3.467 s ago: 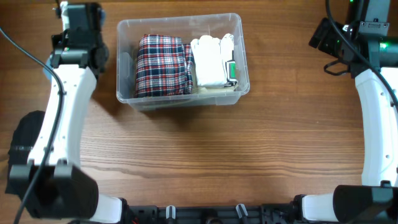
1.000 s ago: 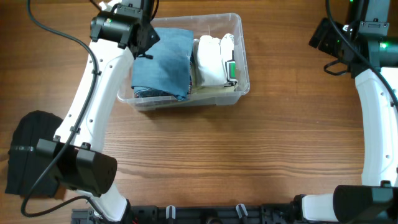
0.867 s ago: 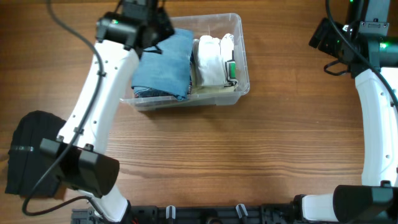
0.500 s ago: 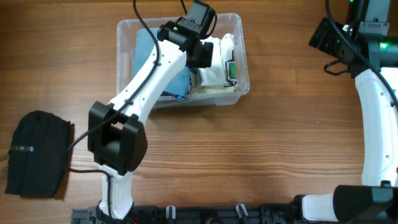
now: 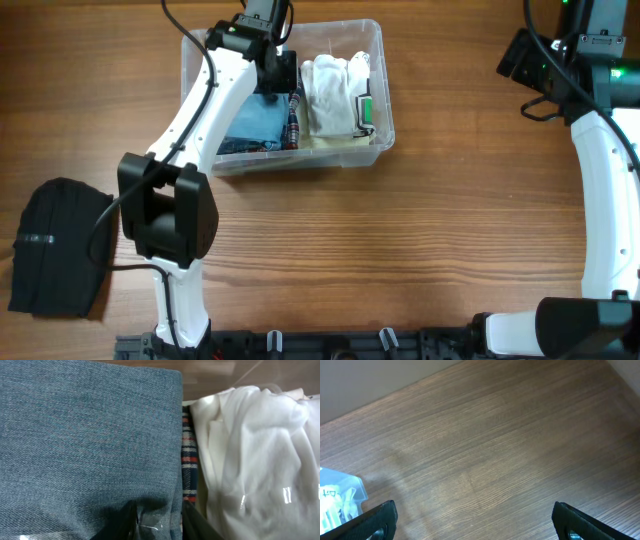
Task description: Pack container
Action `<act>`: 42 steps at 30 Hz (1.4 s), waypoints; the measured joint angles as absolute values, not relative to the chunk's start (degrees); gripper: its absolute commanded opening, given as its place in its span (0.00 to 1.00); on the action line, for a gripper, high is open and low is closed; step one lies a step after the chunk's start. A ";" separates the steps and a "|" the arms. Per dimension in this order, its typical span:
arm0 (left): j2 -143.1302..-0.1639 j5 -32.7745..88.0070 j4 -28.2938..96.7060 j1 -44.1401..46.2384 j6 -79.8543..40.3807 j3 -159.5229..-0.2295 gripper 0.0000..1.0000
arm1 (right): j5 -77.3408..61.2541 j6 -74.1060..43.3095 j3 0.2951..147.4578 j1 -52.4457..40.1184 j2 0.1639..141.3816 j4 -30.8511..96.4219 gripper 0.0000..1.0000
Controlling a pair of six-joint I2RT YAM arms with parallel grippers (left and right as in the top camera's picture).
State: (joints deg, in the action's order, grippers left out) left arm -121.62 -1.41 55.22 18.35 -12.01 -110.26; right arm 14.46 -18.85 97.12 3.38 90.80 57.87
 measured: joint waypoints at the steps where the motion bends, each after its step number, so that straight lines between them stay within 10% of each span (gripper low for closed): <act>1: -121.62 -1.48 55.24 18.87 -12.01 -110.26 0.34 | 14.46 -18.85 97.12 3.38 90.80 57.87 1.00; 9: -113.01 -1.61 65.25 20.95 -14.24 -110.24 0.35 | 14.46 -18.85 97.12 3.38 90.80 57.87 1.00; 13: -105.45 -1.61 75.33 20.95 -16.84 -110.74 0.04 | 14.46 -18.85 97.12 3.38 90.80 57.84 1.00; 42: -112.25 1.96 58.24 19.81 -28.21 -90.39 0.06 | 14.46 -18.85 97.12 3.38 90.80 57.87 1.00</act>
